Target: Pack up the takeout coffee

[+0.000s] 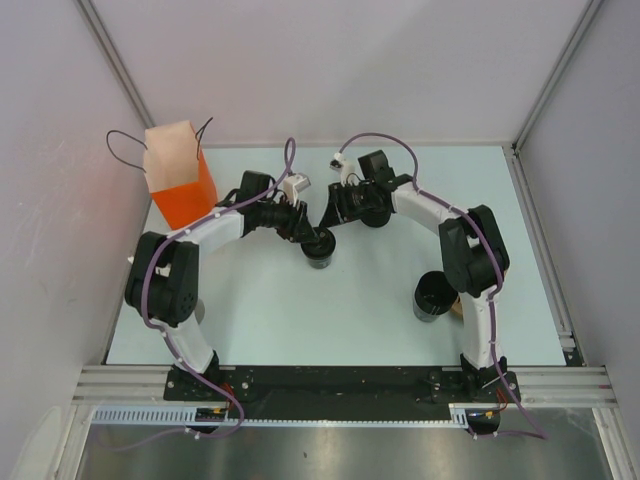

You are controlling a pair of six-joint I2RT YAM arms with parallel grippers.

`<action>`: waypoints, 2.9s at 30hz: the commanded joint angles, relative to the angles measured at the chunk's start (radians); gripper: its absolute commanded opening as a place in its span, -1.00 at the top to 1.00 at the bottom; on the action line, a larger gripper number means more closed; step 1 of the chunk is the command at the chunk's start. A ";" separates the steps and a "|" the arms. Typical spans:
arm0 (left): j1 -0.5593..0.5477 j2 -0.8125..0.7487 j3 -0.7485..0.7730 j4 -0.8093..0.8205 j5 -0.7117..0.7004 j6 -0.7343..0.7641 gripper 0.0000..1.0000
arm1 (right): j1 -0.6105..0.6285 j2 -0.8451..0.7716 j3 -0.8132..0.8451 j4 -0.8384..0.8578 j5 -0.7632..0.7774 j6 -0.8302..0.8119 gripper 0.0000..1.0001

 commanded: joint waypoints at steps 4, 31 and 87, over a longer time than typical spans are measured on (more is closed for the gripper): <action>-0.007 0.011 -0.048 -0.111 -0.172 0.138 0.18 | 0.045 0.091 -0.132 -0.242 0.240 -0.120 0.14; -0.007 0.031 -0.054 -0.125 -0.164 0.146 0.04 | -0.003 -0.053 0.000 -0.245 0.058 -0.134 -0.15; -0.007 0.003 0.009 -0.120 -0.065 0.105 -0.31 | 0.032 -0.033 -0.092 -0.042 0.025 0.079 0.39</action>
